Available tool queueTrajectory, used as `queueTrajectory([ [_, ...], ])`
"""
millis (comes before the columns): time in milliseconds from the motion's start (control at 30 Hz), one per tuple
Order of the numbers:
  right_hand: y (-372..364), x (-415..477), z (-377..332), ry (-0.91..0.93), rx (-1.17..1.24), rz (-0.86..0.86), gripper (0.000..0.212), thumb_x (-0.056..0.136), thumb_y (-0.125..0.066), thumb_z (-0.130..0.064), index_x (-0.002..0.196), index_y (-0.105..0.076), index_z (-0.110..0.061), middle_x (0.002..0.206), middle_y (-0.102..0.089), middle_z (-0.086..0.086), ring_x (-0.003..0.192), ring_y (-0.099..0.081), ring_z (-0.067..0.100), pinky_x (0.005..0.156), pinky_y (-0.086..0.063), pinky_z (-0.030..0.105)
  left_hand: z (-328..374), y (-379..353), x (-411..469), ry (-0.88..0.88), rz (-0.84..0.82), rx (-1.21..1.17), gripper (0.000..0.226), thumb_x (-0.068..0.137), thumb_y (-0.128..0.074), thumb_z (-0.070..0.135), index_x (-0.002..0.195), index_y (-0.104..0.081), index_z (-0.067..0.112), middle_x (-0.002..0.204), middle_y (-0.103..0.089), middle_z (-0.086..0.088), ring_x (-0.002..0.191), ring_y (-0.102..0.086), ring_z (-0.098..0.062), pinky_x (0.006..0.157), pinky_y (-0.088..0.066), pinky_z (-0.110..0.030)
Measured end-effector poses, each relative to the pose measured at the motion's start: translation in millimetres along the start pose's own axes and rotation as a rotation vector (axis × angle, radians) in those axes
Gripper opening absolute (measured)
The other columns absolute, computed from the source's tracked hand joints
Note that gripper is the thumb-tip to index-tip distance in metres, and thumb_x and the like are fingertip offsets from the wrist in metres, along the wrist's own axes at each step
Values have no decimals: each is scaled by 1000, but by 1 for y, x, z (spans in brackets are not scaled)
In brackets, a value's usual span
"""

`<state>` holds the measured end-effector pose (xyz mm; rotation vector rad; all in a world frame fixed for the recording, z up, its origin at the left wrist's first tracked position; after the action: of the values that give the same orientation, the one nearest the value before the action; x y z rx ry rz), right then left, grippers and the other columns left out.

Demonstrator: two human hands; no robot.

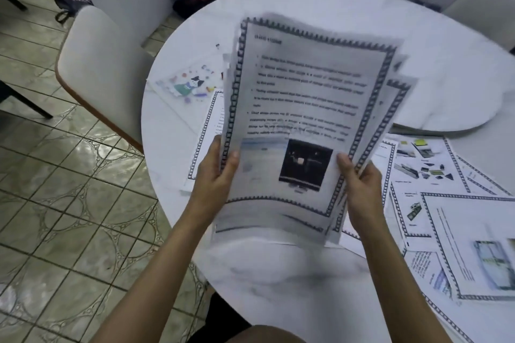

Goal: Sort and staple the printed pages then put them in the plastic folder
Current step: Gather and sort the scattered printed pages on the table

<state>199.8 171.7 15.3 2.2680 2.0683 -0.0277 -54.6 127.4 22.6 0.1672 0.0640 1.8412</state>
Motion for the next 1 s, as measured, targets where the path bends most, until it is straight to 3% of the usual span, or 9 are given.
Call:
queueTrajectory([
  [100, 4, -13, -39, 178, 57, 79, 13, 91, -52, -15, 91, -60, -25, 78, -70, -25, 80, -66, -6, 68, -51, 12, 35, 0, -6, -164, 114, -32, 27, 90, -43, 22, 117, -43, 23, 107, -55, 14, 98, -54, 12, 86, -48, -15],
  [267, 1, -28, -42, 248, 46, 68, 13, 90, -55, -11, 88, -57, -24, 76, -68, -29, 77, -63, -10, 66, -48, 7, 43, -2, -19, -274, 149, -27, 27, 94, -49, 28, 116, -35, 34, 108, -52, 38, 102, -50, 15, 85, -45, -10],
  [400, -7, -25, 5, 113, 29, 6, 22, 87, -56, -8, 92, -56, -29, 80, -68, -29, 82, -62, -11, 73, -51, 12, -8, -11, -32, -110, 114, -33, 35, 87, -50, 15, 119, -41, 26, 112, -55, 19, 103, -52, 16, 83, -43, -5],
  [533, -14, -22, 42, -10, -47, -65, 20, 89, -58, -10, 89, -58, -30, 78, -69, -26, 80, -63, -9, 84, -52, 30, -47, -17, -40, 16, 73, 37, 45, 88, -49, 30, 123, -49, 2, 111, -61, -7, 105, -59, -17, 81, -49, -14],
  [600, -12, -20, 44, -15, -71, -65, 20, 89, -59, -12, 89, -59, -31, 76, -70, -24, 78, -64, -8, 84, -52, 33, -49, -18, -39, 25, 77, 60, 36, 93, -50, 26, 119, -51, 1, 103, -62, -6, 99, -59, -21, 77, -48, -13],
  [733, 1, -14, 33, 21, -98, -54, 10, 83, -60, -28, 91, -61, -34, 76, -69, -25, 75, -64, -5, 76, -54, 26, -33, -22, -28, 37, 78, 24, 21, 92, -49, 17, 113, -50, 15, 100, -58, 13, 91, -57, 8, 77, -47, -7],
  [767, 9, -12, 31, 23, -108, -42, 11, 80, -60, -32, 91, -61, -34, 76, -69, -26, 75, -65, -5, 75, -56, 23, -28, -25, -25, 32, 67, 17, 21, 92, -48, 19, 113, -49, 18, 102, -58, 13, 93, -57, 9, 81, -47, -9],
  [900, 53, -5, 28, 5, -157, 31, 10, 85, -61, -25, 95, -64, -25, 74, -71, -17, 74, -67, -5, 68, -56, 16, -21, -55, -14, 53, -58, 79, 34, 95, -47, 21, 128, -46, 14, 114, -55, 13, 103, -53, 1, 90, -42, -6],
  [1000, 94, -3, 29, -14, -216, 86, 22, 87, -61, -26, 106, -63, -14, 87, -68, -9, 74, -68, -1, 68, -57, 19, -33, -88, -11, 141, -174, 130, 36, 95, -48, 27, 129, -46, 13, 120, -57, 7, 109, -55, -10, 92, -47, -23],
])
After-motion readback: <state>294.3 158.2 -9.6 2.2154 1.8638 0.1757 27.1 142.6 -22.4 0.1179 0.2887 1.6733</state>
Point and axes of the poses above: each hand's wrist, its own x-axis towards the middle knuckle, its own y-axis out of the back of the hand, z = x × y, the point moved 10 cm from there along x, towards the middle knuckle
